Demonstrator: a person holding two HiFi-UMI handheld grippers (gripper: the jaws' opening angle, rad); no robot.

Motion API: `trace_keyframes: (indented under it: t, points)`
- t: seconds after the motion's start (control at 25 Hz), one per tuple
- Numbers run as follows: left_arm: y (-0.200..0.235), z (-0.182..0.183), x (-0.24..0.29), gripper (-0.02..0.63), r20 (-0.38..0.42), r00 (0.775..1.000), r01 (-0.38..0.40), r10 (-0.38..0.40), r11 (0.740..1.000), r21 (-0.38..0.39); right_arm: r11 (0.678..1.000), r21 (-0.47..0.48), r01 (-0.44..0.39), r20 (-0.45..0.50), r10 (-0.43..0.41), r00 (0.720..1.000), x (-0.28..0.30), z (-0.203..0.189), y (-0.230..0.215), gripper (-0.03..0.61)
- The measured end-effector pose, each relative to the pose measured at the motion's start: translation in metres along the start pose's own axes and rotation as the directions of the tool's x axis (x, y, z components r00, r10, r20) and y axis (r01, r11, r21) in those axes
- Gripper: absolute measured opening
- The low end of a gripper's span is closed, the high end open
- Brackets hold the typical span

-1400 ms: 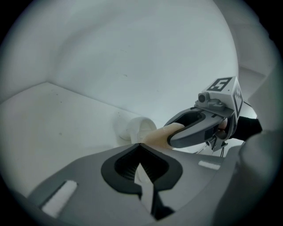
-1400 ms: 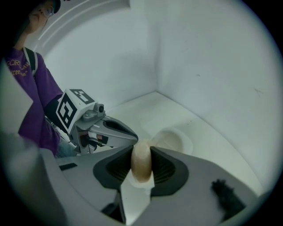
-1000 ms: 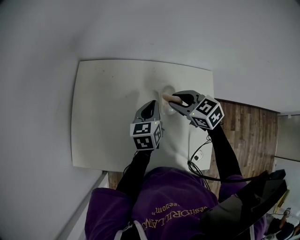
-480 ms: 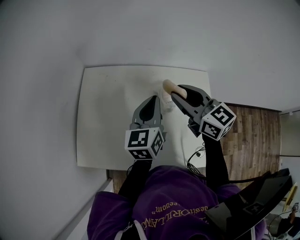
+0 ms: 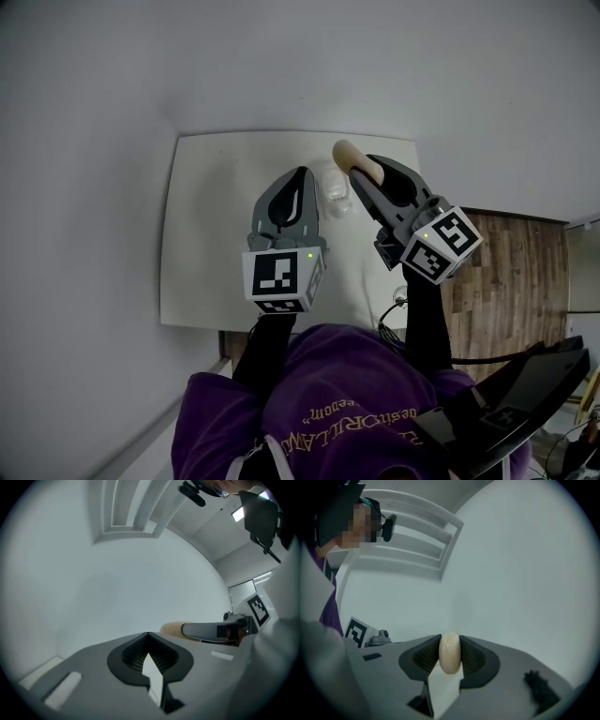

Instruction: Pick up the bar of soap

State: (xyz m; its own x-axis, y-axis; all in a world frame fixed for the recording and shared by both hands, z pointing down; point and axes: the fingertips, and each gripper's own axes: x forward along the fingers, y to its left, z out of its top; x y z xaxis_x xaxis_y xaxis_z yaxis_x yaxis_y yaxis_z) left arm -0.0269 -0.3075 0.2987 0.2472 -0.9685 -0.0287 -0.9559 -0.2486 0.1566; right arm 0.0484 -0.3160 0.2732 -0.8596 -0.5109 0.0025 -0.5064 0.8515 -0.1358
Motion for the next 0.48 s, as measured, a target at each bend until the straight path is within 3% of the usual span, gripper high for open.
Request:
trace_keyframes:
  t: [0.48]
  points:
    - [0.004, 0.015, -0.012, 0.005, 0.025, 1.000, -0.007, 0.007, 1.000, 0.022, 1.000, -0.003, -0.019, 0.044, 0.019, 0.999, -0.003, 0.012, 0.019, 0.124]
